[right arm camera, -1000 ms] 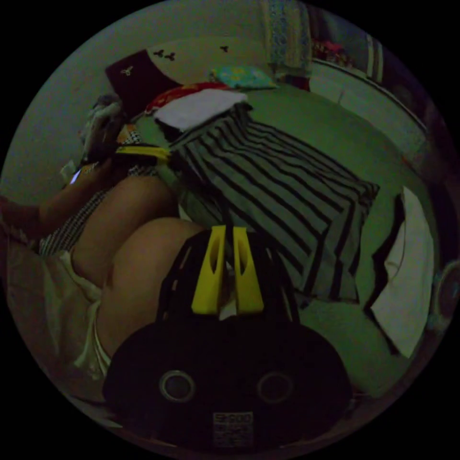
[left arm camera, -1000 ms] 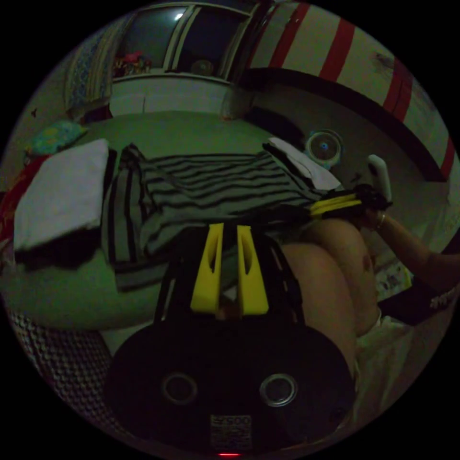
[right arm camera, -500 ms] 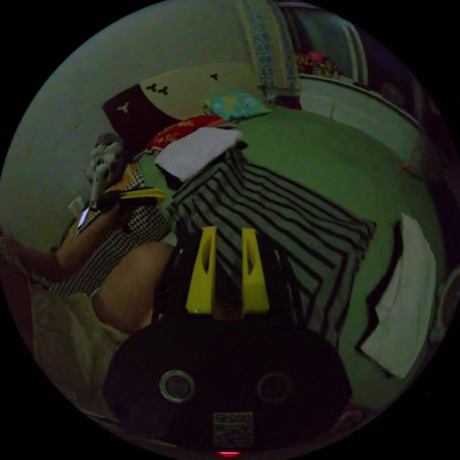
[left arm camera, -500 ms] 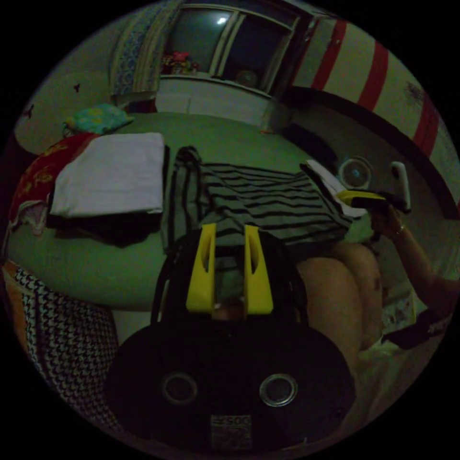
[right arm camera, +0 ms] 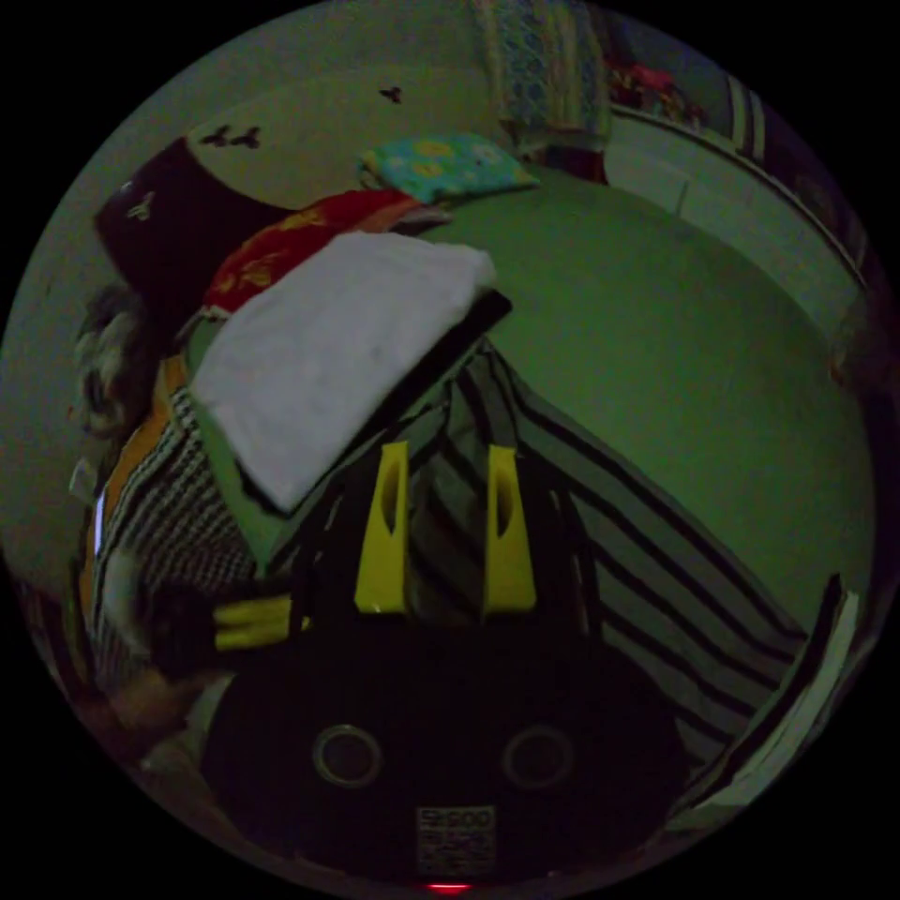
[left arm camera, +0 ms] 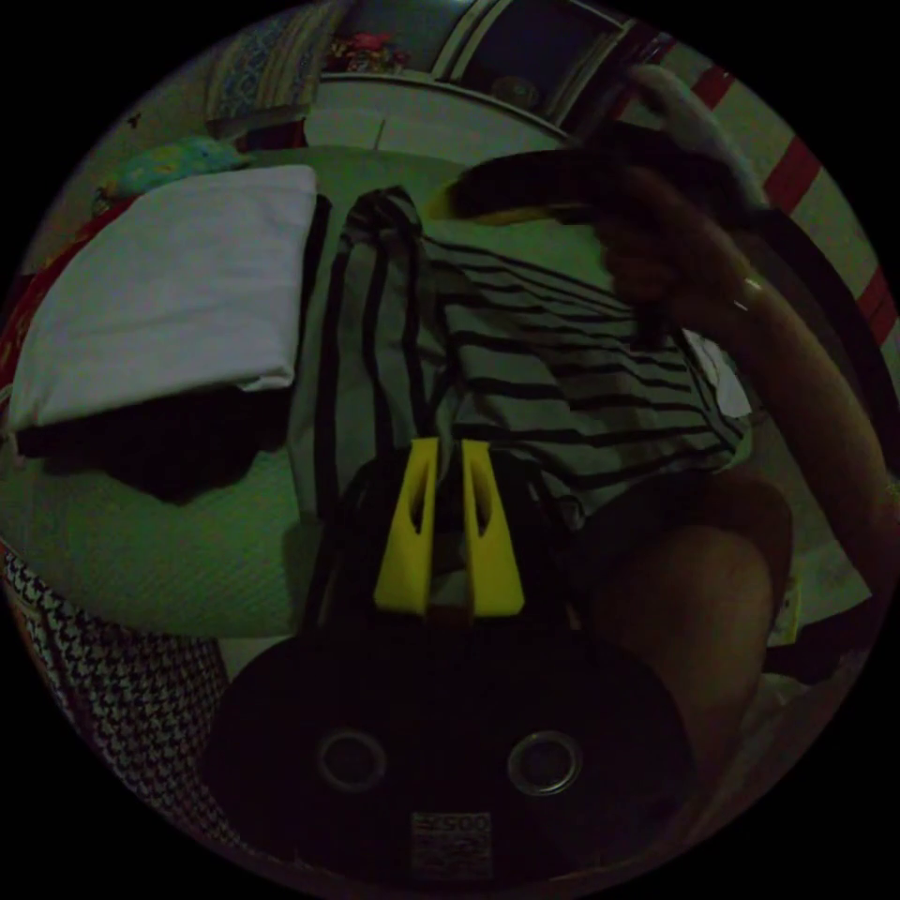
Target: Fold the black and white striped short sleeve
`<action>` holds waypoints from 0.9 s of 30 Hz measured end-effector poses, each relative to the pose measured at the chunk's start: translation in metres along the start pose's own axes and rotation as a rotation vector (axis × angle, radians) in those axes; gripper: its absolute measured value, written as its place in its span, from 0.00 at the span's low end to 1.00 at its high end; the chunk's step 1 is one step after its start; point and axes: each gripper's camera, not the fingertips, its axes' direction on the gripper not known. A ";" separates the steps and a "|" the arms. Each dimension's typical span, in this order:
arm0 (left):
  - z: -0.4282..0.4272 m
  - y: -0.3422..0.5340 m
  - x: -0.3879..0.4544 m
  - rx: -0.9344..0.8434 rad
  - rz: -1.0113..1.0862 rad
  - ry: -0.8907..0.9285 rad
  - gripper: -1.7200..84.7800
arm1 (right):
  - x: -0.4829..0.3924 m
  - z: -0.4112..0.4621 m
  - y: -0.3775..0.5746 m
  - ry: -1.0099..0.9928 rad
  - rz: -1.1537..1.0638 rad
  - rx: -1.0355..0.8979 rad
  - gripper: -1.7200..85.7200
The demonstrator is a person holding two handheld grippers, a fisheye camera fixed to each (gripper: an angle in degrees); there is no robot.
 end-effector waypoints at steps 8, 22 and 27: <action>-0.012 0.019 0.040 0.213 -0.053 -0.074 0.05 | 0.001 -0.016 0.009 -0.072 -0.013 0.203 0.02; 0.066 0.032 0.122 0.159 -0.324 -0.217 0.15 | 0.038 -0.113 0.158 0.084 -0.099 0.237 0.14; 0.081 -0.001 0.218 0.180 -0.141 -0.132 0.15 | 0.103 -0.188 0.274 0.272 0.205 0.260 0.15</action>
